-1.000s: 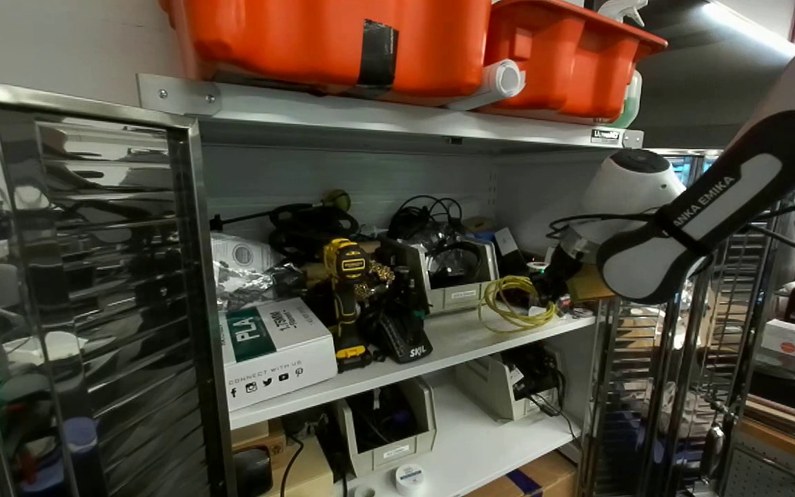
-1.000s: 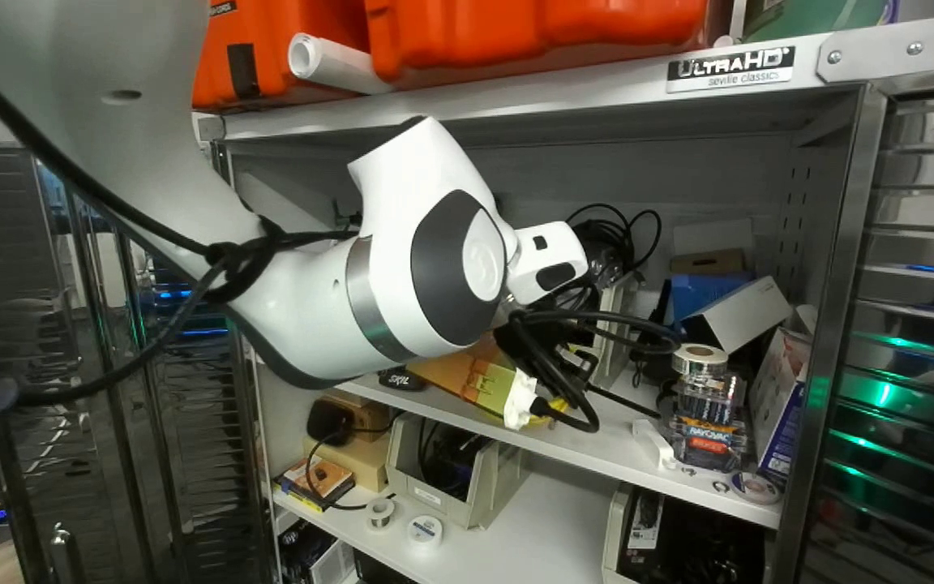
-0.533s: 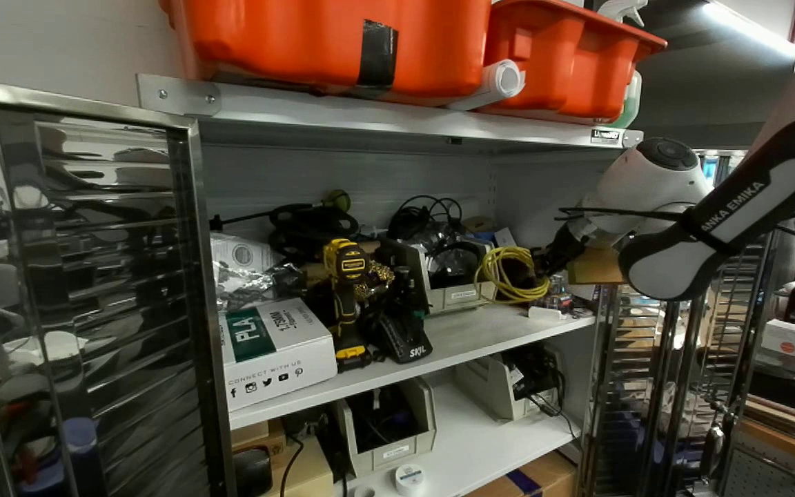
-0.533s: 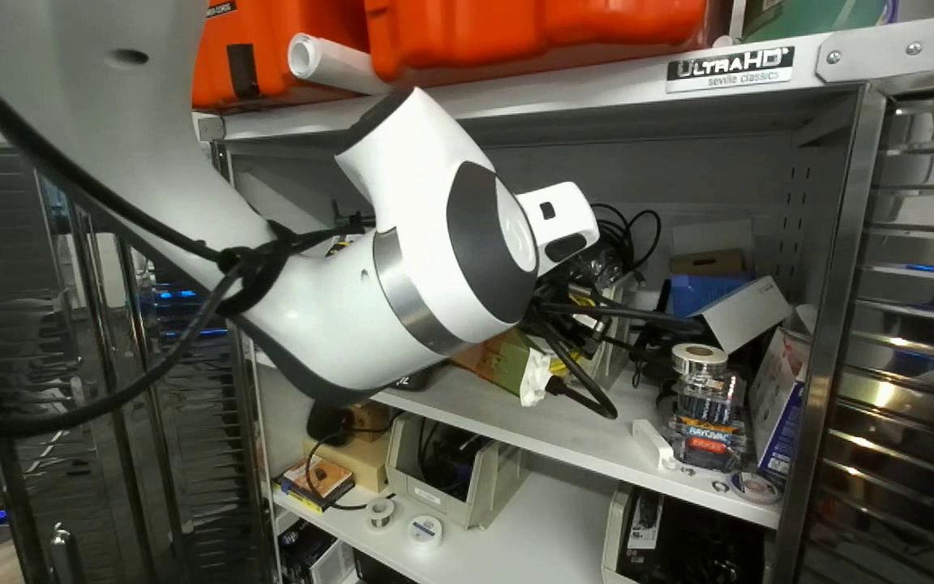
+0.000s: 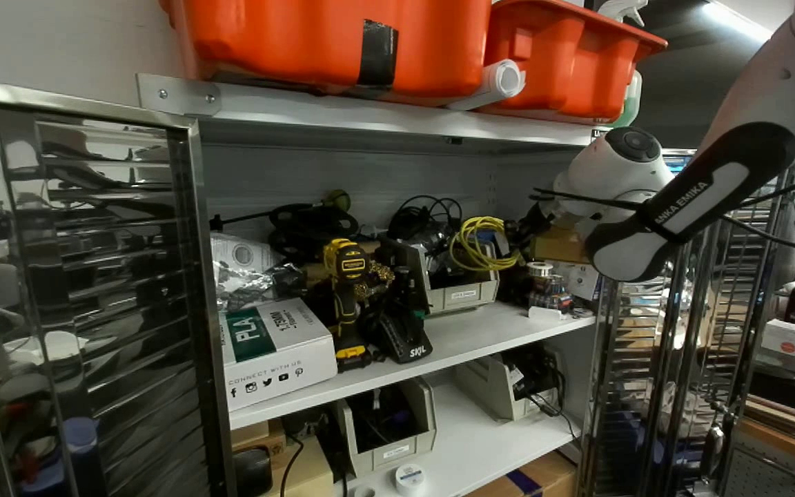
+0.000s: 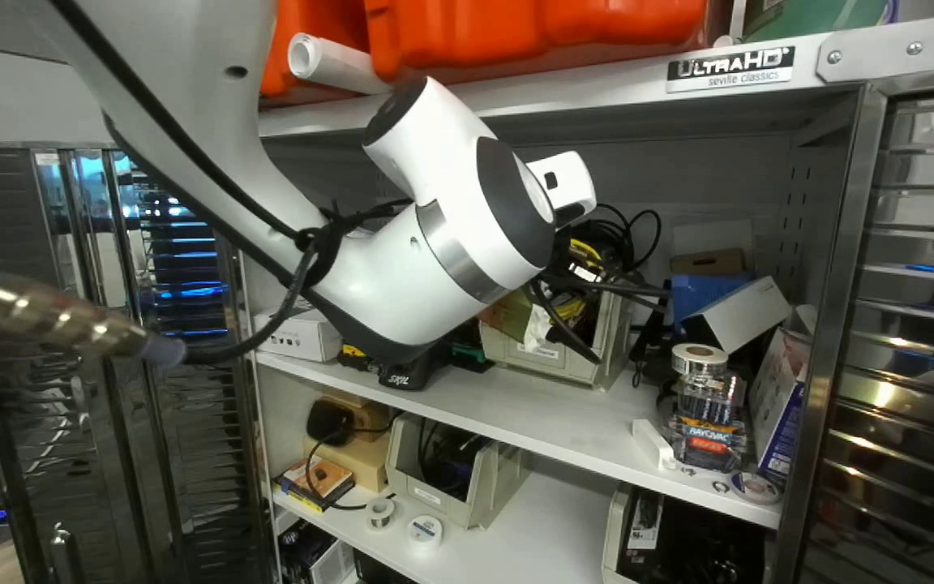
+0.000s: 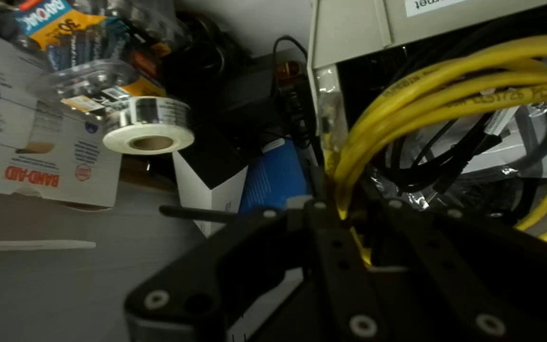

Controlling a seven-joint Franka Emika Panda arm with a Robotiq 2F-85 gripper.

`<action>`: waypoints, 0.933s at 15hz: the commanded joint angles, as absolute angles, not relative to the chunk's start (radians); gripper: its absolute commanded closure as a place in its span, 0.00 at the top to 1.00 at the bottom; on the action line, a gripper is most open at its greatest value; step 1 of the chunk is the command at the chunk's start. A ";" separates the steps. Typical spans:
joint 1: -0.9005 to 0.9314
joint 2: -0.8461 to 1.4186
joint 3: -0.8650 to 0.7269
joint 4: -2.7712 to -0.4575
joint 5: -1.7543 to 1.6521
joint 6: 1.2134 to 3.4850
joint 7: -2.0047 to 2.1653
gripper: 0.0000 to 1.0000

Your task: Pick up the yellow cable and put it in the cable box.

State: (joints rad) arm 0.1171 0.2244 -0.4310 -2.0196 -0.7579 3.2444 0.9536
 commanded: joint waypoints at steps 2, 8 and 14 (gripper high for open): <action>0.206 0.360 -0.510 -1.860 -0.736 3.278 1.069 0.05; 0.362 0.513 -0.709 -1.698 -0.714 3.288 1.237 0.04; 0.438 0.590 -0.789 -1.670 -0.693 3.282 1.300 0.04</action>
State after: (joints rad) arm 0.3968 0.5235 -0.7236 -1.7266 -0.7151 3.2493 1.2522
